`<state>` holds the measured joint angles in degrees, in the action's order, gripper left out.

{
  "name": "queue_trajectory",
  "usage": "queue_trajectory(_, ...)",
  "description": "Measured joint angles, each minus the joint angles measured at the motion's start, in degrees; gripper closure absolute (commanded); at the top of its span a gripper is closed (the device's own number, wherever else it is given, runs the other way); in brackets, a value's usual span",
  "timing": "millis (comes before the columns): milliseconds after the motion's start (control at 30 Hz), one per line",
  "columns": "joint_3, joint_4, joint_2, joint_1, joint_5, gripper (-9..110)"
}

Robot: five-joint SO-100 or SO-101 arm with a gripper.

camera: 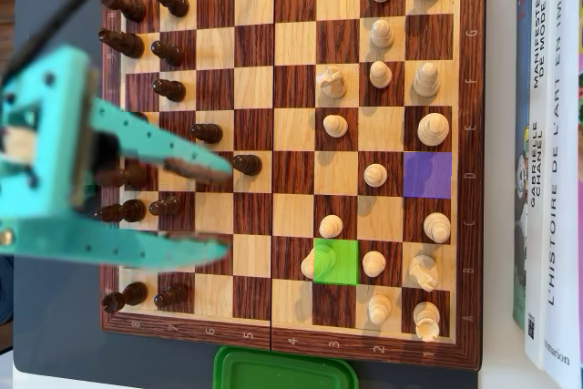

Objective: Play chess

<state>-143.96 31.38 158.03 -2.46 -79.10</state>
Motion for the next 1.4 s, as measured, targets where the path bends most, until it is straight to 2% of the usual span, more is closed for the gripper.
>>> queue_trajectory(700, -30.5, -51.3, 31.9, 2.4, -0.2, 84)
queue_trajectory(1067, -35.9, -86.4, 33.2, 2.4, -3.3, 84)
queue_trajectory(1400, -35.9, -108.6, 34.1, 2.4, -4.1, 85)
